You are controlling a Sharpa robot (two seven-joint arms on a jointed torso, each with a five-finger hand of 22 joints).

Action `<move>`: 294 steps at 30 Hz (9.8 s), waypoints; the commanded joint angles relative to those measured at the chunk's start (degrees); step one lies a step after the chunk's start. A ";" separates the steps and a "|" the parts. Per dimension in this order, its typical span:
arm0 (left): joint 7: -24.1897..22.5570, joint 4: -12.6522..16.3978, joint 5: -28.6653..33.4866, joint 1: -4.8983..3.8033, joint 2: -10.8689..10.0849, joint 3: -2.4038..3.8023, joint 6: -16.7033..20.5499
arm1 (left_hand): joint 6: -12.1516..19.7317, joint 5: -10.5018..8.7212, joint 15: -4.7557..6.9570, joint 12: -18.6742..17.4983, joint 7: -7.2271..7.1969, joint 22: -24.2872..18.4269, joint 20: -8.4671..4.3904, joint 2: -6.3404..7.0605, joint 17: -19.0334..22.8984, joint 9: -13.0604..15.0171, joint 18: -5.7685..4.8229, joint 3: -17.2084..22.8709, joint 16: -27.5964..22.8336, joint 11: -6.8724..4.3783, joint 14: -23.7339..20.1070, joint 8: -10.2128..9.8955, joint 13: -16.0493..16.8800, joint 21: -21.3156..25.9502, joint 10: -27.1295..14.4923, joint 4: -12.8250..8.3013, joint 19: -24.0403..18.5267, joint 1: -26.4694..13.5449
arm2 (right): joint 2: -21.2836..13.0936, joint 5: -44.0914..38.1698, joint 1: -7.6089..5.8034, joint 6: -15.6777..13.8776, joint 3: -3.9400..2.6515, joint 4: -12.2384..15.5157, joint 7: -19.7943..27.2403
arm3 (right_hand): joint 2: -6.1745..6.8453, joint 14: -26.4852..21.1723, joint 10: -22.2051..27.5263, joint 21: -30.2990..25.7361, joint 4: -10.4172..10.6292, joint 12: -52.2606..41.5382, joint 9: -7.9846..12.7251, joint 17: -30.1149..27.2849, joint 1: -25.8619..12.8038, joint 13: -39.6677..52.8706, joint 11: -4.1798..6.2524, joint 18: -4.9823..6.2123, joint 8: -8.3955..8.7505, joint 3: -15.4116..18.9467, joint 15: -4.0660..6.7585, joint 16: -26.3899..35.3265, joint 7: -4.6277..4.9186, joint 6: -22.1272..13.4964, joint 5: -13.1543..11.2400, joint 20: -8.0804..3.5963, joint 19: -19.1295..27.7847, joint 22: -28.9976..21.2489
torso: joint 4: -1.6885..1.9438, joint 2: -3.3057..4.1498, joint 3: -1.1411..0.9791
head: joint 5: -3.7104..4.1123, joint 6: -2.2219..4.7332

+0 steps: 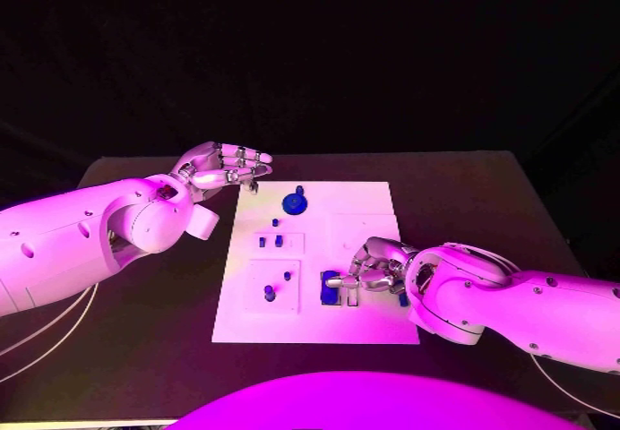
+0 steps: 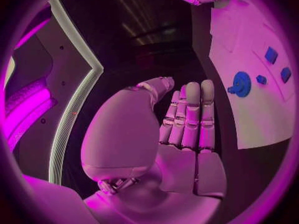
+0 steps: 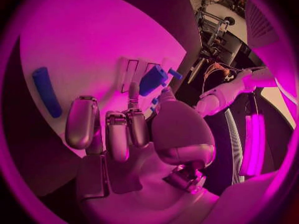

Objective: Assemble the parts on the task board

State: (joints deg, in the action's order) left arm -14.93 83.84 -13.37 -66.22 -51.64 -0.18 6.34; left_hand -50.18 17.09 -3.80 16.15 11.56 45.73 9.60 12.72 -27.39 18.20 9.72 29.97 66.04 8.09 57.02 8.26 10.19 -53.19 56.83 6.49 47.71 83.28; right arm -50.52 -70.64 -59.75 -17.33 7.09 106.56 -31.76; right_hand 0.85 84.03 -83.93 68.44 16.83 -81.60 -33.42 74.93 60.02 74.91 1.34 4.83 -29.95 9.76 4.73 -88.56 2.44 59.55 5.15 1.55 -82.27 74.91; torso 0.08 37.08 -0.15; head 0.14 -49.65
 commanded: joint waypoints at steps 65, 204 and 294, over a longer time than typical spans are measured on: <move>-1.39 0.24 0.52 -0.01 -0.03 0.00 0.41 | 0.17 0.04 -0.18 0.60 0.06 -0.08 -0.08 -0.21 0.13 -0.10 0.75 0.29 0.32 0.00 -0.66 0.44 0.13 0.47 -0.75 0.64 -0.42 -0.82 | -14.33 -4.40 -1.28 -7.32 -0.09 3.27 8.72 | 3.05 4.77 0.07 -3.96 -0.25 3.83 3.77 9.17 17.08 5.72 -2.26 -0.25 6.99 1.04 -1.88 0.54 2.96 -6.00 6.54 1.63 0.30 4.97 | -0.03 0.01 0.01 | 1.85 0.12; -0.70 0.91 -0.56 -0.02 -1.08 -0.04 0.22 | 0.08 0.05 -0.13 1.07 -0.04 -0.20 -0.05 -0.45 0.17 -0.11 0.79 0.49 0.56 -0.06 -0.74 0.74 0.19 0.77 -1.09 0.86 -0.33 -0.87 | -3.45 4.23 4.15 -7.23 -0.05 1.53 0.58 | 10.92 5.24 -2.37 -3.14 -0.39 1.31 -2.26 11.38 -1.00 8.77 0.11 -0.79 5.78 -28.28 0.09 -0.12 0.23 0.61 11.59 -0.03 -1.96 9.38 | -0.01 -0.03 0.02 | 1.91 -0.35; -0.50 0.63 -0.66 -0.01 -1.16 -0.04 0.31 | 0.33 0.21 0.03 1.76 0.04 0.50 -0.34 -1.36 0.45 -0.28 0.81 1.94 0.56 -0.08 -0.92 0.91 0.19 0.00 -1.33 -0.41 -0.18 0.80 | -1.85 -8.65 5.50 -13.06 0.01 -3.05 11.91 | 11.79 5.13 -0.49 -6.56 -7.34 3.25 3.22 11.05 14.67 7.09 -2.09 -0.43 13.53 -38.56 -1.74 0.03 2.87 -1.37 0.18 1.51 -1.51 9.17 | 0.02 0.02 -0.02 | 1.54 -0.35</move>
State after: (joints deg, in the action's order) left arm -15.21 84.39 -13.90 -66.20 -52.84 -0.25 6.83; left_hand -50.18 17.09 -3.81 17.63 11.56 46.18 9.60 11.35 -27.02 17.97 9.72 31.56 66.49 8.09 56.60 8.97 10.35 -52.81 56.00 6.16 47.71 83.59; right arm -52.46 -77.56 -54.40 -30.02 7.05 103.64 -18.14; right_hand 11.98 84.03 -84.17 62.19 9.43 -78.60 -30.26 74.94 74.71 74.91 -0.74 4.84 -16.62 -29.10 2.89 -88.54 5.31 58.54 5.54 3.19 -83.90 74.91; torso 0.12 37.12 -0.15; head 1.72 -50.00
